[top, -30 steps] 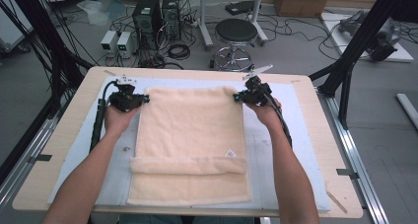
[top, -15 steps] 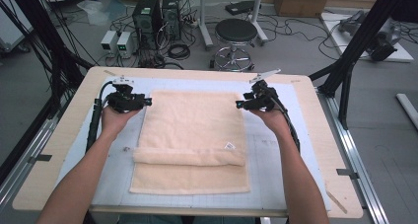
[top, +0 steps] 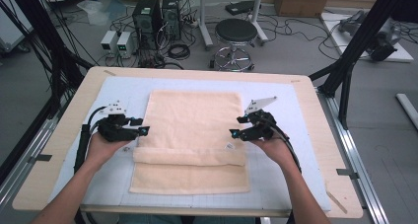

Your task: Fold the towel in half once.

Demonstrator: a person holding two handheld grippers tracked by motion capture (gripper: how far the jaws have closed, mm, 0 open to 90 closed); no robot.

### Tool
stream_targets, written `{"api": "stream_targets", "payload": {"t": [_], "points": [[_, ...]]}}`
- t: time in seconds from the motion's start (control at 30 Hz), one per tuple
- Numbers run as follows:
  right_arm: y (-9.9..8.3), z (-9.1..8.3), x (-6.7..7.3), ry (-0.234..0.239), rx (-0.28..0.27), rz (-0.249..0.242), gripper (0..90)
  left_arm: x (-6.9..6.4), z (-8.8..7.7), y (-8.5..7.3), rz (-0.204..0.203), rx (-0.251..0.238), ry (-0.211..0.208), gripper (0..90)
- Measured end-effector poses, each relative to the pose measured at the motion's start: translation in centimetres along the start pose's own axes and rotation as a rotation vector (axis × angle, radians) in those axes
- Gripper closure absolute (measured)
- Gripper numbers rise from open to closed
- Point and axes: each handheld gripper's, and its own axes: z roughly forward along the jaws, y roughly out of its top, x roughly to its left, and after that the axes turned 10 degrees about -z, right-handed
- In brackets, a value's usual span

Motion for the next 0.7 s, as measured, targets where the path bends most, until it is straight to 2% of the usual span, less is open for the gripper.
{"api": "stream_targets", "payload": {"t": [0.1,0.2,0.3,0.33,0.4,0.43,0.47,0.5,0.63,0.7], "points": [[-0.8,-0.2,1.5,0.030,-0.007,-0.003,38.8,-0.8,-0.6,-1.6,-0.004,-0.014,-0.040,47.0],[-1.5,-0.2,2.8,0.060,-0.005,-0.016,38.8,-1.5,-0.8,-3.0,0.001,0.008,-0.076,47.0],[-2.2,-0.1,3.7,0.101,-0.005,-0.012,39.2,-2.1,-0.8,-3.7,0.009,0.057,-0.113,47.0],[-2.4,-0.1,3.9,0.118,-0.003,-0.012,40.2,-2.3,-0.9,-3.8,0.024,0.065,-0.123,47.4],[-3.0,0.1,4.4,0.155,0.006,-0.009,44.2,-2.6,-1.1,-4.1,0.033,0.088,-0.134,50.1],[-3.3,0.2,4.5,0.171,0.013,-0.010,48.0,-2.6,-1.1,-4.3,0.029,0.101,-0.157,52.0],[-3.6,0.2,4.6,0.189,0.019,-0.009,51.4,-2.7,-1.2,-4.5,0.028,0.116,-0.183,56.6],[-3.9,0.2,4.8,0.196,0.019,-0.003,55.1,-2.8,-1.3,-4.7,0.036,0.129,-0.191,62.5],[-4.4,-0.3,5.7,0.218,0.000,-0.029,73.7,-3.3,-2.0,-5.6,0.061,0.137,-0.200,75.8],[-4.5,-0.5,6.3,0.226,-0.004,-0.045,76.1,-3.7,-2.3,-6.0,0.065,0.133,-0.207,75.8]]}}
